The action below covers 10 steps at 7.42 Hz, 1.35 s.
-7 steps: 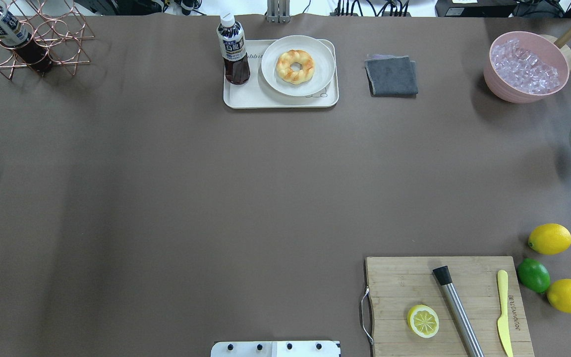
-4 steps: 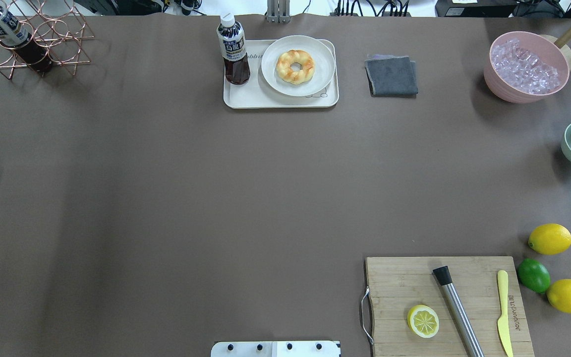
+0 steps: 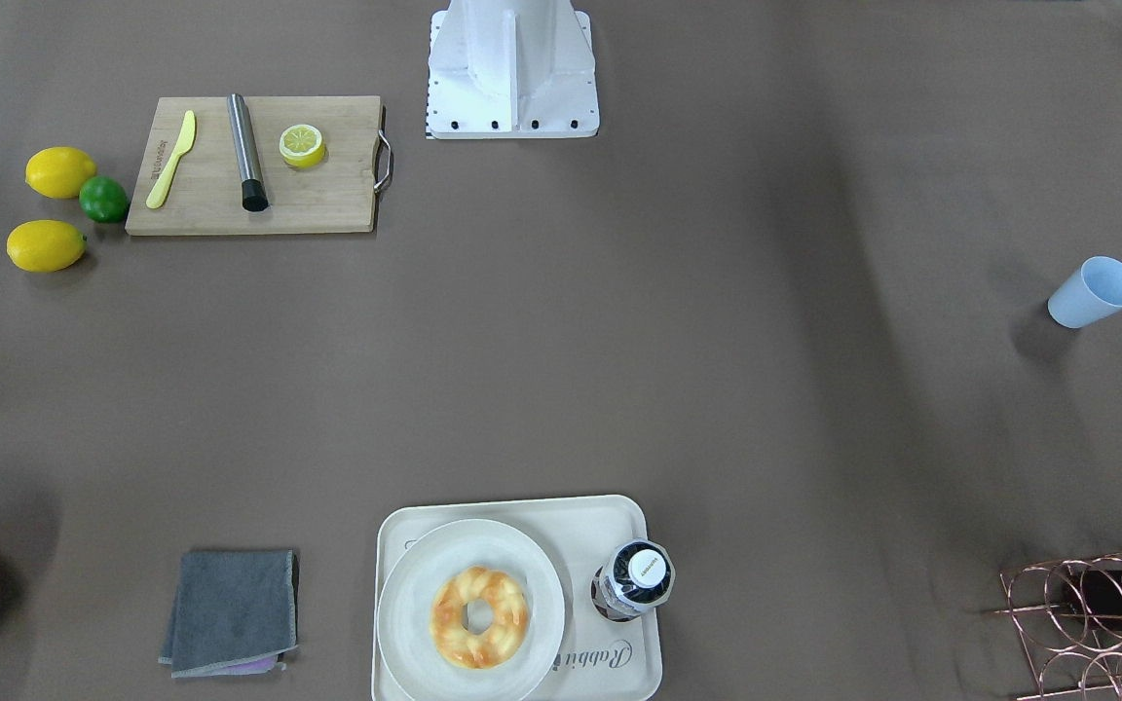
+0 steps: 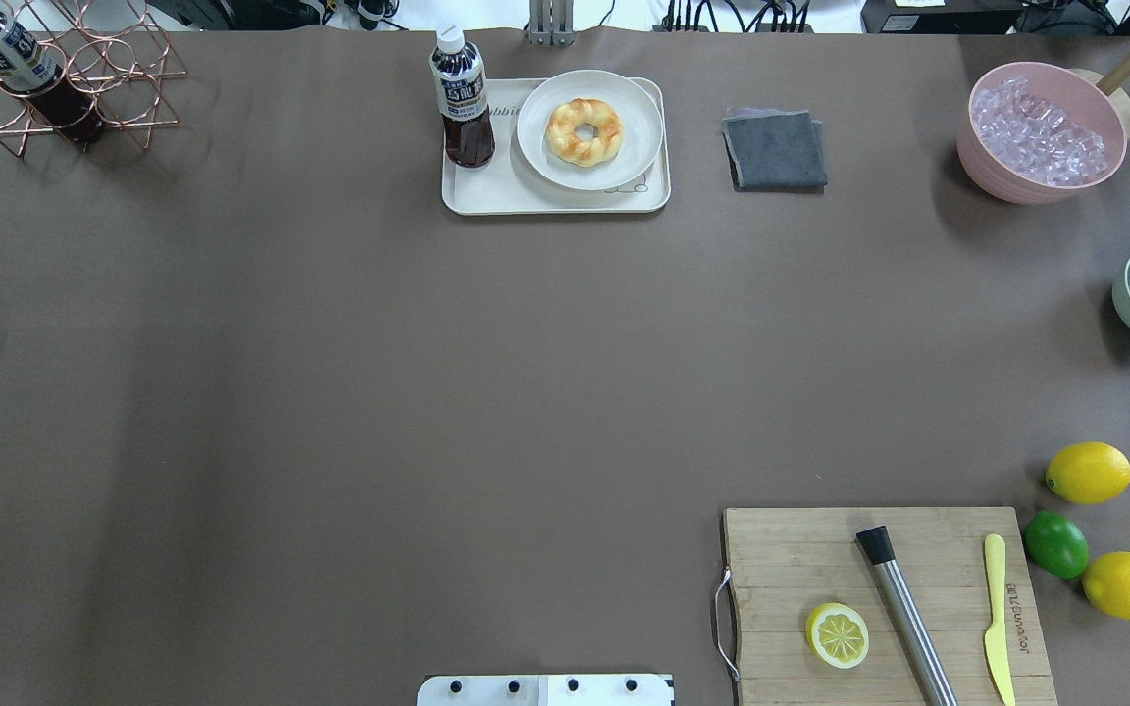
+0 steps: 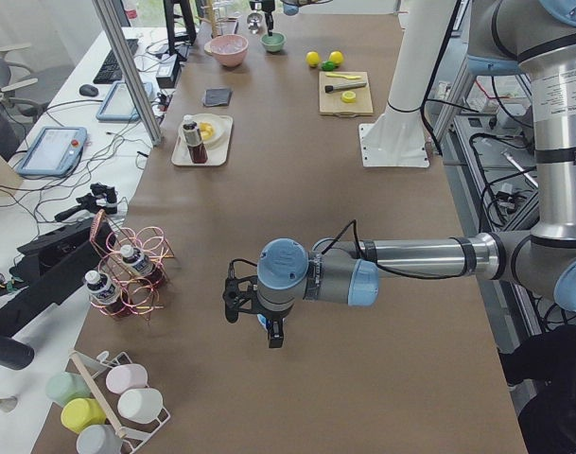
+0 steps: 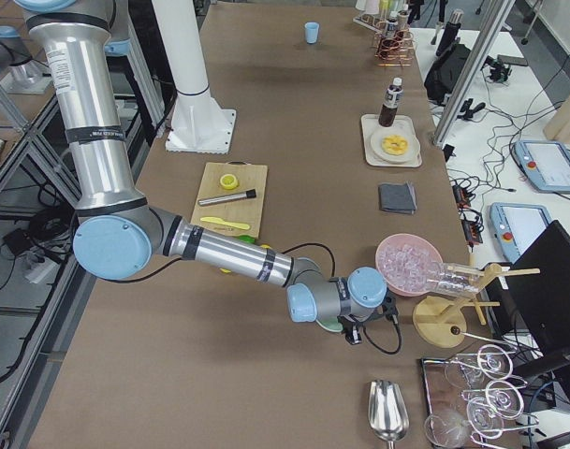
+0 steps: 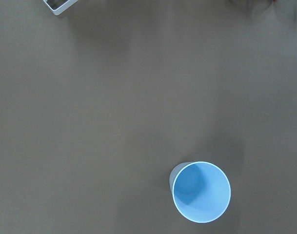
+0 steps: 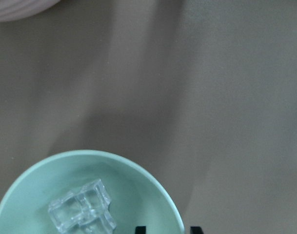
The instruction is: Pour ice into bowl
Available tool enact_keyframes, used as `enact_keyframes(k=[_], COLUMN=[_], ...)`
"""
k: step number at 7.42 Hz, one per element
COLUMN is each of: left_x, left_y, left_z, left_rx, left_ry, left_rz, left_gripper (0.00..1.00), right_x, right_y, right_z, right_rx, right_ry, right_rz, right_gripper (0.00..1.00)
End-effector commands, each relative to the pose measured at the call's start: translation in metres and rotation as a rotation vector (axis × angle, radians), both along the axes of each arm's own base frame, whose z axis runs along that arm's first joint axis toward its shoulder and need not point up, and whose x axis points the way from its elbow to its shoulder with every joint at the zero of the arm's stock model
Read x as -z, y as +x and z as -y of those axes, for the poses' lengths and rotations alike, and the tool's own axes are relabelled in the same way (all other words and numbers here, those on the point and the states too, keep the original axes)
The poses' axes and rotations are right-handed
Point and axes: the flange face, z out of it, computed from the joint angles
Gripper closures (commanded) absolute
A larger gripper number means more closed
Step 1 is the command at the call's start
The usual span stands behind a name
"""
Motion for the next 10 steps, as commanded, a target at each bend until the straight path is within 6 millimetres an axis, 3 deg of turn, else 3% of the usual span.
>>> enact_keyframes(k=[1, 3, 4, 6, 7, 8, 10], left_x=[-0.002, -0.001, -0.002, -0.001, 0.000, 0.000, 0.000], left_y=[0.000, 0.000, 0.000, 0.000, 0.000, 0.000, 0.000], left_z=[-0.001, -0.001, -0.002, -0.002, -0.002, -0.002, -0.002], left_rx=[0.000, 0.000, 0.000, 0.000, 0.000, 0.000, 0.000], left_ry=[-0.003, -0.003, -0.005, -0.002, -0.002, -0.002, -0.002], left_rz=[0.000, 0.000, 0.000, 0.000, 0.000, 0.000, 0.000], left_gripper=[0.03, 0.03, 0.03, 0.03, 0.03, 0.03, 0.03], right_x=[0.036, 0.107, 0.153, 0.225, 0.239, 0.212, 0.145], right_y=[0.001, 0.032, 0.045, 0.052, 0.056, 0.065, 0.089], right_z=[0.003, 0.021, 0.026, 0.018, -0.001, -0.022, -0.022], right_rx=[-0.005, -0.062, -0.102, -0.208, -0.241, -0.236, -0.182], right_ry=[0.054, 0.012, -0.009, -0.069, -0.082, -0.106, -0.071], right_rz=[0.008, 0.002, -0.015, -0.069, -0.087, -0.090, -0.066], right_gripper=[0.03, 0.01, 0.01, 0.01, 0.01, 0.01, 0.01])
